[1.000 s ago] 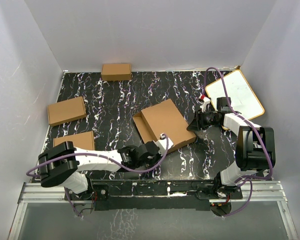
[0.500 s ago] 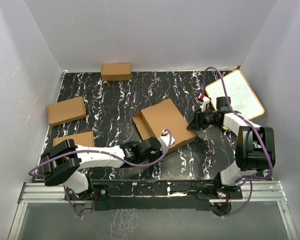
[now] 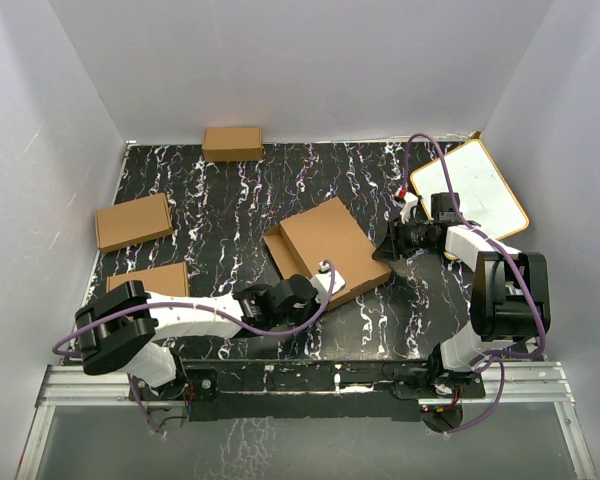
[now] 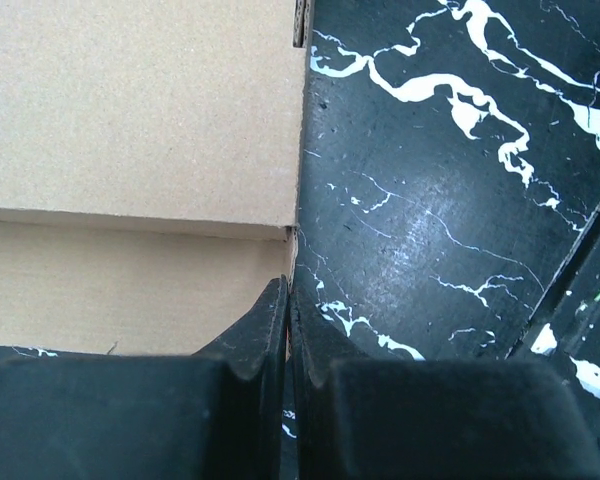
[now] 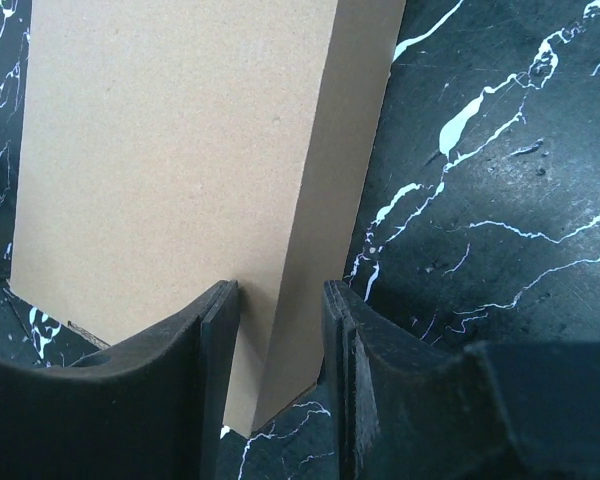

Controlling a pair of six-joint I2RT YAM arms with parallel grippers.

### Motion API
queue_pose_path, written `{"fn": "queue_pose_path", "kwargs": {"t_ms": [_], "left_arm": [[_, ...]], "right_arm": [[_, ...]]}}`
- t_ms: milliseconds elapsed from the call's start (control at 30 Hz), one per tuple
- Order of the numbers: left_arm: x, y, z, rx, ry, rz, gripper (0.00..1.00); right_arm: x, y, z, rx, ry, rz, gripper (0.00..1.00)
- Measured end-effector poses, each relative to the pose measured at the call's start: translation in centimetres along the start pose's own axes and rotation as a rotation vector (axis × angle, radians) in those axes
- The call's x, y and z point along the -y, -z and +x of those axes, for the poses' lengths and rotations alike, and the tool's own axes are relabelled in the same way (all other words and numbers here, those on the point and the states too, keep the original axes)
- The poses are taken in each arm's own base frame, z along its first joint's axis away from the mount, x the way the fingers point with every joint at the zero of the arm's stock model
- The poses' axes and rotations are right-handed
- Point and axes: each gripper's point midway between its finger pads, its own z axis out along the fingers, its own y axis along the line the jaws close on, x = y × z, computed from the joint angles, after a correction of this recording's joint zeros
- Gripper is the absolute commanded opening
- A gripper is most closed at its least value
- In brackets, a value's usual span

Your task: Fold the paper box

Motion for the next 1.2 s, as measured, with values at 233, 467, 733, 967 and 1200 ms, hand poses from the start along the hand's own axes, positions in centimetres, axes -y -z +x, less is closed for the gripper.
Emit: {"fn": "queue_pose_path", "kwargs": {"t_ms": [233, 467, 733, 967, 1200], "left_arm": [[0.33, 0.12, 0.15, 0.021, -0.004, 0.032, 0.0], [0.35, 0.27, 0.37, 0.04, -0.002, 0.036, 0.0], [0.29, 0.36, 0.45, 0.047, 0.008, 0.032, 0.0], [0.1, 0.35, 0.42, 0.048, 0.028, 0.017, 0.0], [-0.09, 0.33, 0.41, 0.048, 0.066, 0.005, 0.0]], "right_arm": [[-0.15, -0.15, -0.01, -0.003, -0.001, -0.004, 0.42], [-0.15, -0.16, 0.0, -0.003, -0.005, -0.003, 0.42], [-0.25, -0.27, 0.06, -0.005, -0.011, -0.012, 0.42], [-0.25, -0.27, 0.05, -0.005, -0.011, -0.013, 0.42], [-0.25, -0.27, 0.05, -0.005, -0.011, -0.013, 0.42]]}}
